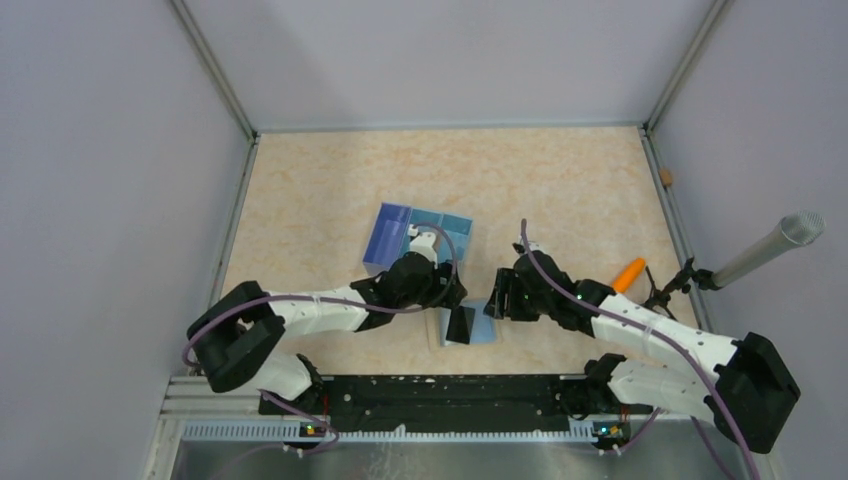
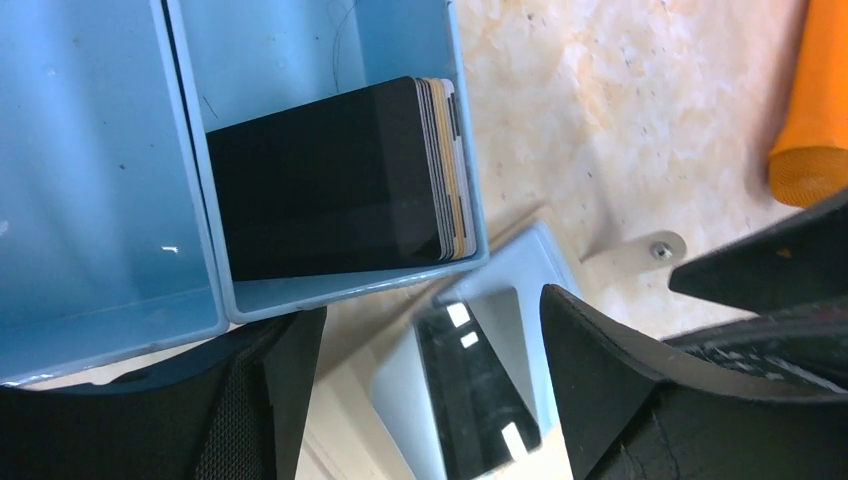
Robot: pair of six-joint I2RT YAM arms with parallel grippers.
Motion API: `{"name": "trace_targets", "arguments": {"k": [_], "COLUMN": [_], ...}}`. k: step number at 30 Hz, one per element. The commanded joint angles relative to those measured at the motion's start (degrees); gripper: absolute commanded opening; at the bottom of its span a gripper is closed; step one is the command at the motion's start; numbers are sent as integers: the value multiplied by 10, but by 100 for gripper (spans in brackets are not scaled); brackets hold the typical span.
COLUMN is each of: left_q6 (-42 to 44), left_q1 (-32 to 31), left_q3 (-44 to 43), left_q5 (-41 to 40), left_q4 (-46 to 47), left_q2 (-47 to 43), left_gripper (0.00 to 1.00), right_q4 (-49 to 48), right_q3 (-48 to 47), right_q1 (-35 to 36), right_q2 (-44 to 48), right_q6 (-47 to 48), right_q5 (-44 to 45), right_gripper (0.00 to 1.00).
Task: Put the credit cards into the card holder
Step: Insert the credit card into the card holder.
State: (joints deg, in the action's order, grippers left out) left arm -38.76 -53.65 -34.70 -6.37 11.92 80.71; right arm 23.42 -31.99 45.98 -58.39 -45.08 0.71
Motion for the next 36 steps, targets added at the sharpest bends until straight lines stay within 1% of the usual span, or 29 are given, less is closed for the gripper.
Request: {"name": "trace_targets", "arguments": {"k": [1, 8, 16, 19, 22, 25, 31, 32, 34, 36], "left_q6": [52, 82, 107, 124, 99, 85, 116, 118, 120, 128], "left_q1": [26, 59, 88, 90, 87, 63, -43, -61, -79, -93], "left_q3": [-30, -81, -152, -169, -167, -139, -100, -88, -58, -41], "left_q5": [-4, 23, 60, 115, 150, 143, 70, 69, 52, 45], "left_q4": [90, 127, 168, 158, 110, 77, -9, -11, -1, -11], "left_q2": [37, 100, 169, 162, 122, 69, -7, -17, -34, -36], "left_gripper": [82, 82, 82, 82, 80, 80, 81, 81, 81, 82], "right_q4": [-23, -28, -10, 12, 26, 30, 31, 35, 50, 68], "right_q3": [-20, -11, -21, -34, -40, -32, 15, 20, 23, 22], "right_q1": [4, 5, 5, 4, 4, 5, 5, 4, 4, 3], "right_q2": [-6, -12, -35, -37, -29, -14, 24, 28, 32, 31], "right_q6": [-2, -12, -25, -27, -25, -18, -15, -13, -9, -3], "right_q5": [22, 34, 61, 71, 75, 72, 74, 79, 96, 115], "right_gripper": [54, 54, 54, 54, 54, 55, 55, 55, 56, 57]}}
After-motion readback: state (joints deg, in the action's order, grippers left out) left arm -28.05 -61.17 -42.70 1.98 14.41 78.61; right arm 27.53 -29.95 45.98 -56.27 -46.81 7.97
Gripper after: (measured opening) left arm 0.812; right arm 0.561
